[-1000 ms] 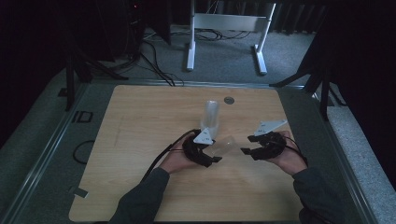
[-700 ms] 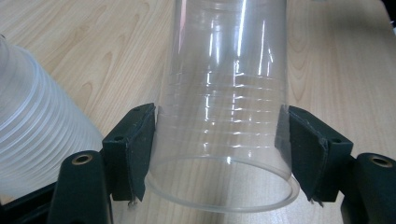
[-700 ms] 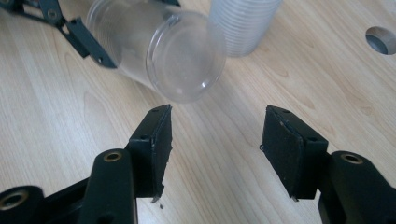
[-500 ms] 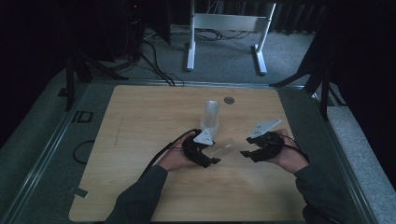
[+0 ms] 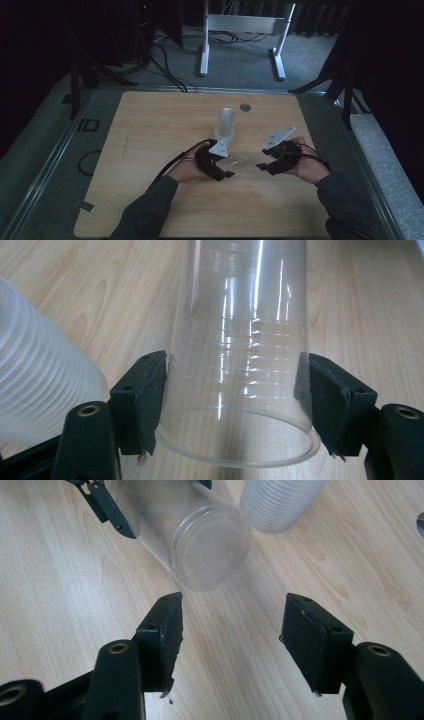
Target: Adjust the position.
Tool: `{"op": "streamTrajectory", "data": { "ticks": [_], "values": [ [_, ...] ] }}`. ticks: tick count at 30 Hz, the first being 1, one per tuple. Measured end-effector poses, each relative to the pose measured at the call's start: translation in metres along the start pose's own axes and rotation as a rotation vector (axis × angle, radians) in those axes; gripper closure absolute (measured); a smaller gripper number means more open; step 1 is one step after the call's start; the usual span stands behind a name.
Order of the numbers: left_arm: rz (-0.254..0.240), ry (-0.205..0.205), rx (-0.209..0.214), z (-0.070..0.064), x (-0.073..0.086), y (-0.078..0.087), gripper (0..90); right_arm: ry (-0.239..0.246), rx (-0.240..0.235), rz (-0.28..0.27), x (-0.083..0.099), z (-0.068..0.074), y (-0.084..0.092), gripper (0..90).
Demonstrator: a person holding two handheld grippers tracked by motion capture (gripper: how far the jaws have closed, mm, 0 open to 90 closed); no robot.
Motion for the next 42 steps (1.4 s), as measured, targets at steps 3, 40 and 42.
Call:
{"op": "streamTrajectory", "data": {
  "ticks": [3, 40, 42],
  "values": [
    [0.012, -0.013, 0.004, -0.001, 0.0, 0.001, 30.2, 0.007, -0.002, 0.008, 0.0, 0.001, 0.001, 41.2],
    [0.134, -0.137, 0.025, -0.005, -0.001, 0.0, 30.8, 0.098, -0.078, 0.123, -0.004, 0.018, -0.011, 33.2],
    [0.137, -0.142, 0.024, -0.006, -0.001, -0.001, 30.8, 0.106, -0.083, 0.132, -0.004, 0.02, -0.013, 32.2]
  ]
}}
Point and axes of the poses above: each handheld gripper's, and its own axes: y roughly backward along the jaws, x roughly out of its underside, z roughly to its left, the point moved 9 cm from there along -y, roughly forward along the jaws, and after that the axes turned 9 degrees about -y, right-handed, at the moved point
